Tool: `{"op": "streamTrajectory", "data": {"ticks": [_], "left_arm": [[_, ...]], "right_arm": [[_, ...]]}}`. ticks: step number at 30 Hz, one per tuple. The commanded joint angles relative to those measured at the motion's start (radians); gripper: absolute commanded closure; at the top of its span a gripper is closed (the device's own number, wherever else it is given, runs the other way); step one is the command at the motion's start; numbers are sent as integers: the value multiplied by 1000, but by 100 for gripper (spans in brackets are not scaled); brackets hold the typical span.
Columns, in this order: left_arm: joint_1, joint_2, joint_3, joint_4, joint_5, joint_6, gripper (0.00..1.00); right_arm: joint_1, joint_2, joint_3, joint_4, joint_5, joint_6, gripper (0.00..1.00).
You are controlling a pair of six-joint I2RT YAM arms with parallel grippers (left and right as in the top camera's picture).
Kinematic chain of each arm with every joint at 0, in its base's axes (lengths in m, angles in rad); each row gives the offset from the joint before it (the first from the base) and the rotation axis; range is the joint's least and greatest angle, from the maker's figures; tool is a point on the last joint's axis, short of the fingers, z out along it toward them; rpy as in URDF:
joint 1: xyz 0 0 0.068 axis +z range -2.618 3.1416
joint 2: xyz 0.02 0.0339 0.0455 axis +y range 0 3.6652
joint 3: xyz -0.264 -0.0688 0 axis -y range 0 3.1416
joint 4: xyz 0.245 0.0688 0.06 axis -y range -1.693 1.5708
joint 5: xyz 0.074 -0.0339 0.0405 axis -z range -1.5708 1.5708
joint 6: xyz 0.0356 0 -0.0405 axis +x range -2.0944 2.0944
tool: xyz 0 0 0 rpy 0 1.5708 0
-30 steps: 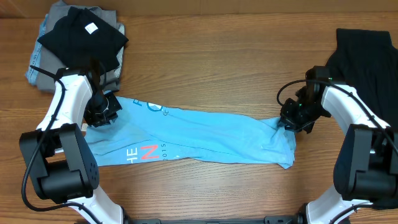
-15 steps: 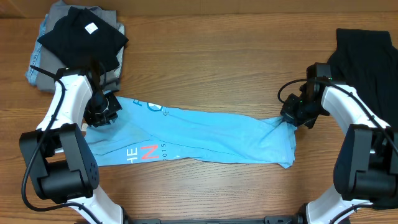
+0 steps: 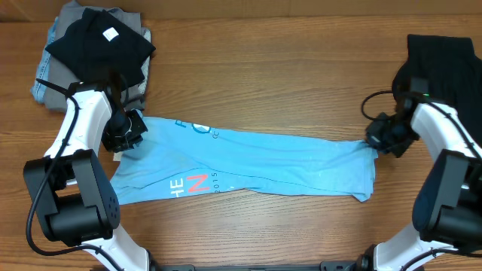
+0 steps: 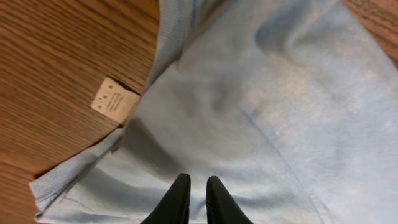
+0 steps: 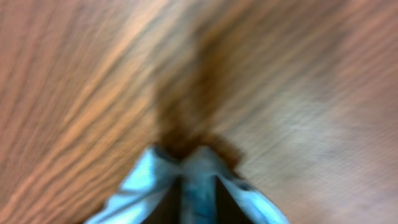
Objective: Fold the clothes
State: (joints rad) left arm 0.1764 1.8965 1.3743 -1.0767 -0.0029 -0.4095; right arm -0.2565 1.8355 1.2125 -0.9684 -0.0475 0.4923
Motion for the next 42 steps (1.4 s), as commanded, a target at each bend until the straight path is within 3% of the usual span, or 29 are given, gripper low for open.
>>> {"op": "streamTrajectory", "data": {"ticks": [1, 3, 8, 11, 12, 13, 14, 15, 25, 34, 42], "left_arm": [[0, -14, 37, 3, 55, 6, 87], [-1, -20, 58, 3, 80, 5, 87], [-1, -75, 116, -1, 105, 6, 86], [-2, -177, 143, 4, 110, 5, 76], [-2, -200, 145, 5, 117, 5, 57], [-1, -224, 146, 8, 131, 5, 27], [-1, -241, 147, 10, 143, 5, 4], [-1, -258, 147, 12, 159, 6, 0], [-1, -304, 147, -3, 233, 15, 0], [-1, -304, 147, -3, 232, 20, 0], [-1, -303, 147, -16, 232, 21, 0]], "right_arm": [[-28, -9, 60, -42, 20, -13, 30], [-36, -10, 87, -87, 20, -21, 16], [-48, -11, 158, -185, 3, -16, 16], [-53, -11, 214, -259, -53, -17, 12], [-53, -11, 217, -261, -68, -17, 10], [-53, -12, 217, -259, -80, -17, 3], [-53, -12, 217, -255, -91, -16, 0], [-53, -12, 217, -249, -93, -16, 0], [-93, -18, 249, -320, -84, -21, 0], [-224, -142, 246, -450, 3, -21, 0], [-256, -165, 197, -466, -74, -126, 0]]}}
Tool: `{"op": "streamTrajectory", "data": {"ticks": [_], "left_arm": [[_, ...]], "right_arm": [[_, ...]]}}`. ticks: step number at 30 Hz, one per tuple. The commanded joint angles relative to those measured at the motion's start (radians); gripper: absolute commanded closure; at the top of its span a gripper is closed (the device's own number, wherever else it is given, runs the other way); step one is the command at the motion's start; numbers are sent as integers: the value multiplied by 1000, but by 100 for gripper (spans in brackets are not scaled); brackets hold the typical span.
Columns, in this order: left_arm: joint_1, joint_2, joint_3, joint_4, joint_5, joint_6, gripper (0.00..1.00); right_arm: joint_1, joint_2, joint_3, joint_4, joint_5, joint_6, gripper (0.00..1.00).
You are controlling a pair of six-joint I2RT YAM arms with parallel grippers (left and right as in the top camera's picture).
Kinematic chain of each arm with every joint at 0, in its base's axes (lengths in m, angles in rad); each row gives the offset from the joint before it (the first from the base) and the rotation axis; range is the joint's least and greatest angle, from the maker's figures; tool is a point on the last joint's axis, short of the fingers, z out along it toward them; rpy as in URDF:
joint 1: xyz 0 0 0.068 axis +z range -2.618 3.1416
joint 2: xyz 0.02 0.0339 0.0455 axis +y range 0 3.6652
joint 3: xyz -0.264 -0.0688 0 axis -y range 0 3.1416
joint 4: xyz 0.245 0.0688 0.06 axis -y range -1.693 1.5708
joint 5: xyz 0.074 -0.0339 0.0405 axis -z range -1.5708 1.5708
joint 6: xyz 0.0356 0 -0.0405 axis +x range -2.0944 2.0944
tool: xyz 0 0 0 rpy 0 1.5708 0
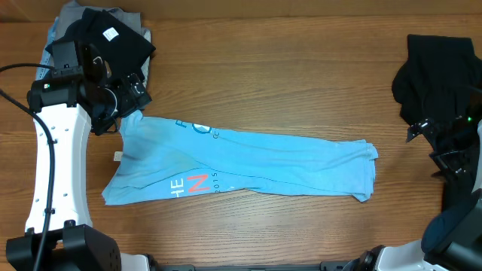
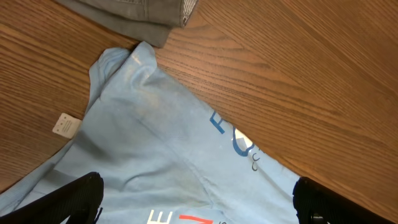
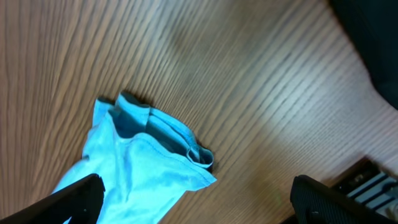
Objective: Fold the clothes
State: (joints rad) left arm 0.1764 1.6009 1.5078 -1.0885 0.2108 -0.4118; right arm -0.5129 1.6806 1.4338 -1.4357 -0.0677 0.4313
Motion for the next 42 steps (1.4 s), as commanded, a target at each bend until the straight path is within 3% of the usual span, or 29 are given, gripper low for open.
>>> {"op": "streamTrajectory", "data": {"ticks": [1, 10, 22, 37, 42], "left_arm": [[-1, -8, 13, -5, 19, 23, 0], [-3, -8, 13, -4, 19, 23, 0], [-3, -6, 13, -3, 19, 22, 0], [-3, -6, 13, -5, 19, 23, 0], [-3, -6, 13, -6, 19, 23, 0]], "right_arm": [[0, -10, -38, 5, -72, -73, 0], [1, -86, -254, 146, -184, -72, 0], [3, -451, -555, 374, -231, -72, 0], [3, -455, -572, 394, -252, -68, 0], [3, -451, -612, 452, -280, -166, 0]]}}
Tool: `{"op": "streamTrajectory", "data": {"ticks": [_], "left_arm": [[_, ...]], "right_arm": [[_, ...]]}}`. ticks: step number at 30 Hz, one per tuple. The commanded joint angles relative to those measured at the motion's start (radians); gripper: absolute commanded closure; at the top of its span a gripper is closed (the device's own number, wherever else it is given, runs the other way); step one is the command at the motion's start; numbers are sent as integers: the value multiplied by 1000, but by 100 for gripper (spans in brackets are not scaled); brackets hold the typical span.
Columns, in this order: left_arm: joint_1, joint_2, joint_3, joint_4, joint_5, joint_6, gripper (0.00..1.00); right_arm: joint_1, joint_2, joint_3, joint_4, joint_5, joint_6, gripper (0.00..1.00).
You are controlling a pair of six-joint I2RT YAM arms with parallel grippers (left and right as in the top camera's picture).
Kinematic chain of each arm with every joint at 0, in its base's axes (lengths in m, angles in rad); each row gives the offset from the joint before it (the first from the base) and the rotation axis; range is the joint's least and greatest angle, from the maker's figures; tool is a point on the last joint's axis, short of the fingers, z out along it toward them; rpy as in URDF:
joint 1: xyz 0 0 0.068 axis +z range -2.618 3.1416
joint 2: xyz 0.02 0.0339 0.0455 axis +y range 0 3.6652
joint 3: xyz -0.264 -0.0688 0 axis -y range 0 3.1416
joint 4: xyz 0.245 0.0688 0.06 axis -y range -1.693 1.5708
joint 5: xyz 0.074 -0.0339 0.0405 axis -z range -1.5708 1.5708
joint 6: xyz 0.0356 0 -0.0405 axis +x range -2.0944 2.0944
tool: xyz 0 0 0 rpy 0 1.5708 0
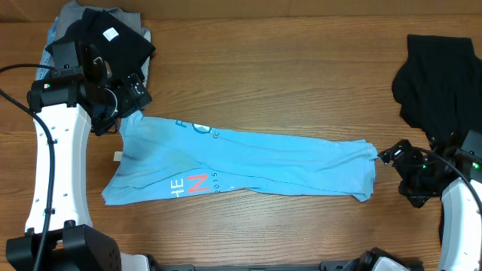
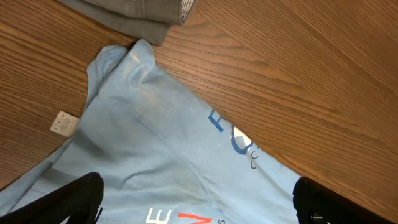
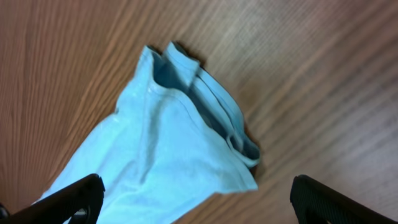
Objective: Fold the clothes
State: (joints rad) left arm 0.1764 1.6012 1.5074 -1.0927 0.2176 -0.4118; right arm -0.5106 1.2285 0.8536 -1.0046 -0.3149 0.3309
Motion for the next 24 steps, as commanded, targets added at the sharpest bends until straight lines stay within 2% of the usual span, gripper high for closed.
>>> {"op": "streamTrajectory", "data": {"ticks": [1, 9, 24], "left_arm": [[-3, -6, 14, -2, 12, 23, 0], [-3, -6, 14, -3, 12, 23, 0], [-3, -6, 14, -4, 13, 23, 0]], "right_arm": [[1, 7, -45, 38, -55, -80, 0], [1, 107, -121, 129, -136, -89, 0], [59, 273, -122, 193, -217, -149, 0]]}}
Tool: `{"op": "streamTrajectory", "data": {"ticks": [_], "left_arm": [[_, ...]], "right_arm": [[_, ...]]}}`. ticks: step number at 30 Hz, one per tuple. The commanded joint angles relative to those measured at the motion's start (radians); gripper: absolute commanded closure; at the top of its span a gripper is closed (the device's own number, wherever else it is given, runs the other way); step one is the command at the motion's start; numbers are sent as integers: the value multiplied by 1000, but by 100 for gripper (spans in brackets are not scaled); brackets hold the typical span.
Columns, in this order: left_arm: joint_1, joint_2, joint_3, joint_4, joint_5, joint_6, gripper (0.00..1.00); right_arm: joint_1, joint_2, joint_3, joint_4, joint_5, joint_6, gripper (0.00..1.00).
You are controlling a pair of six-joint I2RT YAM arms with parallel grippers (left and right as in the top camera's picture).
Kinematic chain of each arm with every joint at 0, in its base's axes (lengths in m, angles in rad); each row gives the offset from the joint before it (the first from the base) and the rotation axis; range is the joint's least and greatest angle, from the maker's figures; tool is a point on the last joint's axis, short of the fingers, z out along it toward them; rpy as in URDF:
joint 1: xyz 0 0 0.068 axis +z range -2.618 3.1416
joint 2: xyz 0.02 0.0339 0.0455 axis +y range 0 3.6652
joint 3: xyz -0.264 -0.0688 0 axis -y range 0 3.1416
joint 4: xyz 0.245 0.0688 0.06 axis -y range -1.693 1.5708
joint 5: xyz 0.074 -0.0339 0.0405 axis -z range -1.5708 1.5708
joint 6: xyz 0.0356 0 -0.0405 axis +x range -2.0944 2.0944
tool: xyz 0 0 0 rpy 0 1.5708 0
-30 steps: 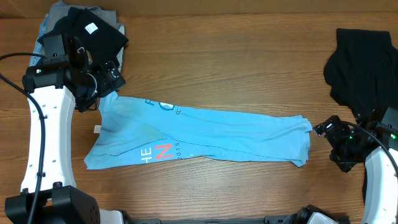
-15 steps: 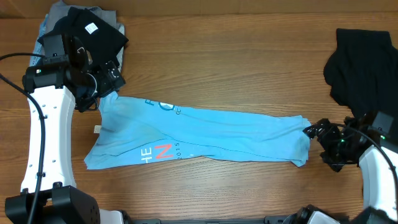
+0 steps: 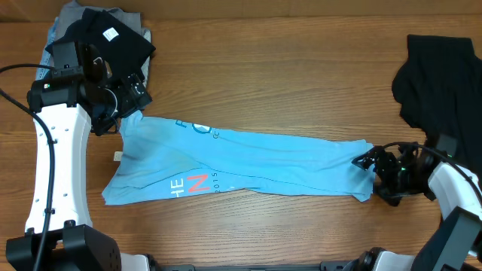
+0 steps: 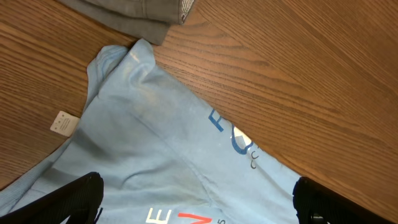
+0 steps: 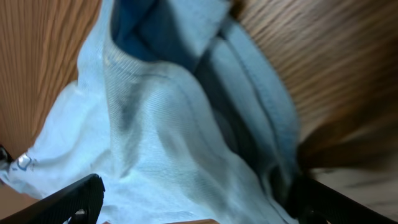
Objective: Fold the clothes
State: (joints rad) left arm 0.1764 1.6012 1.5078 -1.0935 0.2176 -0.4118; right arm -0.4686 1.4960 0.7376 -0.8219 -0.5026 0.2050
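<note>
A light blue T-shirt, folded into a long strip, lies across the table with red and white letters near its left end. My left gripper hangs open above the shirt's upper left corner, its fingers spread wide and holding nothing. My right gripper is open and low at the shirt's right end, with the layered hem filling the space between its fingers. A small white tag sticks out at the shirt's left edge.
A pile with a black garment on grey clothing sits at the back left, close to my left gripper. Another black garment lies at the back right. The table is wooden.
My right gripper has moved left and come down from just beyond the shirt's right end onto its hem, still open. The left arm and the shirt have not moved.
Both grippers were shut on the shirt's two ends, the strip lying between them. Then both were open and lifted off, the left by the pile and the right far to the right. The right then stood near the shirt's end, and is now at it.
</note>
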Motion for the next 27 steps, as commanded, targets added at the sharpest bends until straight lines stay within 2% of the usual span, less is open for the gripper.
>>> {"op": "streamTrajectory", "data": {"ticks": [1, 8, 14, 21, 27], "left_arm": [[-3, -6, 13, -3, 13, 23, 0], [-3, -6, 13, -3, 12, 23, 0], [-3, -6, 13, -2, 12, 23, 0], [-3, -6, 13, -2, 13, 23, 0], [-3, -6, 13, -2, 24, 23, 0]], "right_arm": [[18, 5, -6, 14, -29, -23, 0], [-23, 5, 22, 3, 123, 38, 0], [-74, 5, 98, -34, 128, 18, 0], [-58, 6, 82, -10, 128, -50, 0], [-51, 8, 80, -8, 126, -50, 0]]}}
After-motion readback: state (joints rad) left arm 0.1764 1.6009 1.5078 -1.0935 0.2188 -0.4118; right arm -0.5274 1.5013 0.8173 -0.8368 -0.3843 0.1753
